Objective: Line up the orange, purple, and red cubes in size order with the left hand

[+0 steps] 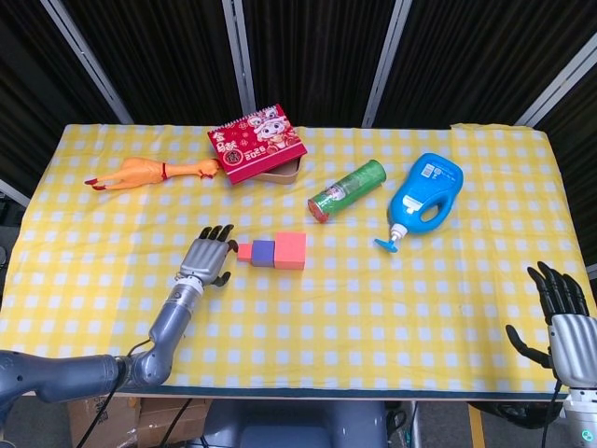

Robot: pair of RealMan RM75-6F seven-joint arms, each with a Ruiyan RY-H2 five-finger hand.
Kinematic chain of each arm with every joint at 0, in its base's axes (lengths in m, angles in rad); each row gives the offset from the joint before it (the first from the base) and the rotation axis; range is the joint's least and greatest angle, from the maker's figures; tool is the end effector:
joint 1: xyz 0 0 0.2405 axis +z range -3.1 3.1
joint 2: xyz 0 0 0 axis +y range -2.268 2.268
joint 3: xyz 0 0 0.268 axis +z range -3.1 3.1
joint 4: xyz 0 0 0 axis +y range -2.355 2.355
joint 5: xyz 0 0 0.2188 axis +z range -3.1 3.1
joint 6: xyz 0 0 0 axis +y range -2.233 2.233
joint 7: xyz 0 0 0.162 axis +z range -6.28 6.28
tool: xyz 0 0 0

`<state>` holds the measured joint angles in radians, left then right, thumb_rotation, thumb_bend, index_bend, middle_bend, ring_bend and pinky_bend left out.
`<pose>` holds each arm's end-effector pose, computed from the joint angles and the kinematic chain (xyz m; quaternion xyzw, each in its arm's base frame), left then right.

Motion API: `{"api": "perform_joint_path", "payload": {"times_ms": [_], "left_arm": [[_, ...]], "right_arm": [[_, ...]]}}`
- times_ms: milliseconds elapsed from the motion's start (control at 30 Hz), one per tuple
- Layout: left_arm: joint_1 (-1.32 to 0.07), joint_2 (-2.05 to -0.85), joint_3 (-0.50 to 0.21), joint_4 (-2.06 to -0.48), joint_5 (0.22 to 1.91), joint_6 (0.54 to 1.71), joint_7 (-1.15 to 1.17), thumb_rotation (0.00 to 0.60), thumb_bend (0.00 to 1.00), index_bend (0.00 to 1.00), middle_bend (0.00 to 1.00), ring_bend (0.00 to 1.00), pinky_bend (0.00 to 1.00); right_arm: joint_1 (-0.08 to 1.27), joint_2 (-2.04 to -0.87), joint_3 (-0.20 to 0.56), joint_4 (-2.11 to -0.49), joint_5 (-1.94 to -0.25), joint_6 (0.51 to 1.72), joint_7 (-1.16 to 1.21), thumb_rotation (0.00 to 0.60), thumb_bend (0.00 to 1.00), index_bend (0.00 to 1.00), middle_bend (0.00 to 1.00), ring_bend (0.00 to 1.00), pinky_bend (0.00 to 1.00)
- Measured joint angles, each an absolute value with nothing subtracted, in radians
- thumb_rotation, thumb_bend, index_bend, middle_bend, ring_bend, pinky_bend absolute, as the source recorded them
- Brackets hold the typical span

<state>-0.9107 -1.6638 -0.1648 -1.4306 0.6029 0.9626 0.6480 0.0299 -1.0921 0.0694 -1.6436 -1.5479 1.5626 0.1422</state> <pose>-0.1439 0.3851 -0.0740 -0.7366 -0.4309 -0.2573 0.4534 -0.3174 -0.1864 0.1736 0.5510 -0.4060 0.4543 0.5702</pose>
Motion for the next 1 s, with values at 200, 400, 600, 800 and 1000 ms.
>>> {"api": "perform_joint_path", "payload": {"times_ms": [200, 400, 600, 800, 1000], "left_arm": [[-0.913, -1.663, -0.167, -1.433, 0.606, 0.964, 0.648, 0.6, 0.4, 0.29, 0.0, 0.0, 0.01], [-0.918, -1.675, -0.17, -1.428, 0.601, 0.964, 0.649, 0.6, 0.4, 0.29, 0.0, 0.0, 0.01], [-0.915, -1.678, -0.164, -1.427, 0.597, 0.967, 0.651, 0.6, 0.4, 0.29, 0.0, 0.0, 0.01], [-0.895, -1.644, -0.156, -1.465, 0.607, 0.981, 0.637, 0.6, 0.4, 0.29, 0.0, 0.0, 0.01], [-0.837, -1.569, -0.148, -1.549, 0.681, 1.044, 0.572, 0.6, 0.31, 0.11, 0.0, 0.0, 0.01]], "right_arm": [[0.03, -1.093, 0.07, -1.645, -1.548, 1.563, 0.14, 0.6, 0.37, 0.0, 0.0, 0.0, 0.04], [0.029, -1.092, 0.069, -1.646, -1.549, 1.565, 0.141, 0.6, 0.37, 0.0, 0.0, 0.0, 0.04], [0.029, -1.091, 0.068, -1.644, -1.552, 1.565, 0.143, 0.6, 0.37, 0.0, 0.0, 0.0, 0.04], [0.029, -1.09, 0.069, -1.644, -1.549, 1.563, 0.145, 0.6, 0.37, 0.0, 0.0, 0.0, 0.04], [0.03, -1.09, 0.072, -1.641, -1.544, 1.563, 0.137, 0.6, 0.37, 0.0, 0.0, 0.0, 0.04]]}}
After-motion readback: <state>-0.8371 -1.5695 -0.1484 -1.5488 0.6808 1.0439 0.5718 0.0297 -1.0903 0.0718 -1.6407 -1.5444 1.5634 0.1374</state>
